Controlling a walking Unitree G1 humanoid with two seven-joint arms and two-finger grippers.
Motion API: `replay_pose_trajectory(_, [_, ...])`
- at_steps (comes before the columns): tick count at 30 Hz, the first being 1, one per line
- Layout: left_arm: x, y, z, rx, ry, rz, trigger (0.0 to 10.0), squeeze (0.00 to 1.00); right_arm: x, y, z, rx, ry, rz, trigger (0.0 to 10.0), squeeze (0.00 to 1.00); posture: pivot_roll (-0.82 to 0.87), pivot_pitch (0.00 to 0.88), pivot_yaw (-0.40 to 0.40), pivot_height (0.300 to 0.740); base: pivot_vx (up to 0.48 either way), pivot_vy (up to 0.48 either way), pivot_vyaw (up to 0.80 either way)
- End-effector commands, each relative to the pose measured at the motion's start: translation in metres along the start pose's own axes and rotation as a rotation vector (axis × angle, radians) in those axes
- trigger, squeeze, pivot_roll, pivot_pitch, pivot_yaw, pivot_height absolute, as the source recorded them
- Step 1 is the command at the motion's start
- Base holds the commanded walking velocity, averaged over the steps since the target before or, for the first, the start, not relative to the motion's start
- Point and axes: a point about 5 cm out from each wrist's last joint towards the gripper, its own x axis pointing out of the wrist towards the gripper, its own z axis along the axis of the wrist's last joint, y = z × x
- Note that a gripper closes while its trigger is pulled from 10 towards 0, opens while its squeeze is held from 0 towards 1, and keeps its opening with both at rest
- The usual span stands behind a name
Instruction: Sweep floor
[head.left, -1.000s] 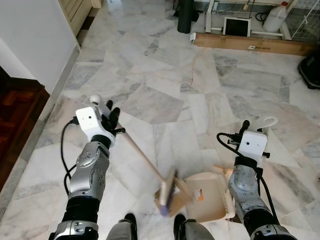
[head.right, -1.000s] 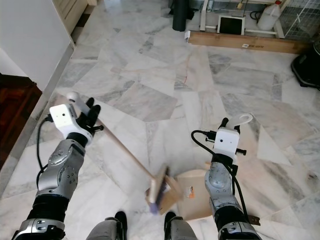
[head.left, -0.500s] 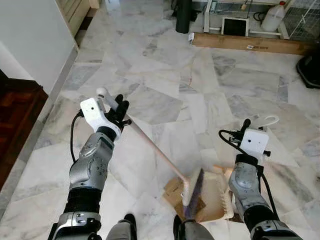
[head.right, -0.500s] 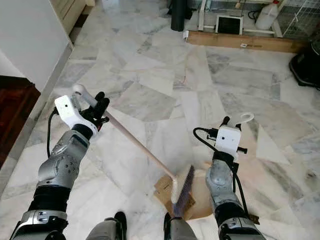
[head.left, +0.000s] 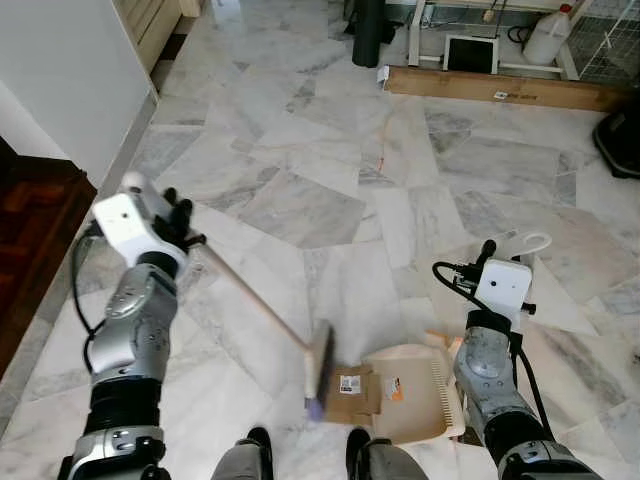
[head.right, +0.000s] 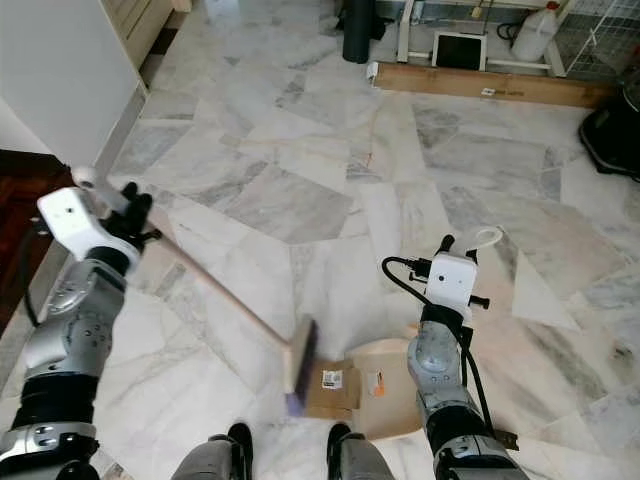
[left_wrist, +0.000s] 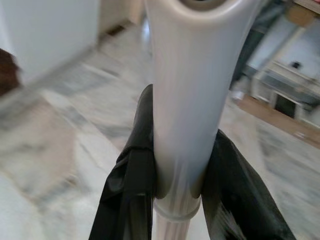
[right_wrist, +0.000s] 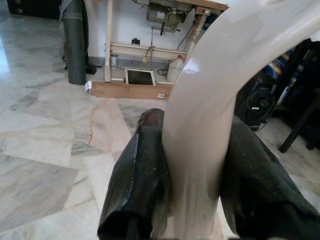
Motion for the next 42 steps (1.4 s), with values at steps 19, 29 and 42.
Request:
replay_pose_trajectory(19, [-0.006,-0.002,-0.02,0.255,0.104,-0.039,10.0,0.0,-0.011,0.0,-0.012,-0.037,0.041,0.027,10.0,0.0,0.1,0.259,0.008,0.74,0.0,0.0,0.0])
replay_pose_trajectory(29, [-0.009,-0.017,-0.042,0.169,0.247,-0.134,10.0,0.0,-0.009,-0.003,-0.011,-0.038,0.037,0.017,10.0,0.0,0.09,0.279,0.013,0.74,0.0,0.0,0.0])
replay_pose_trajectory(42, [-0.007,-0.038,-0.049,0.102,0.35,-0.255,10.0,0.0,-0.011,-0.001,-0.012,-0.029,0.043,0.008,10.0,0.0,0.09,0.292,0.027,0.74,0.0,0.0,0.0])
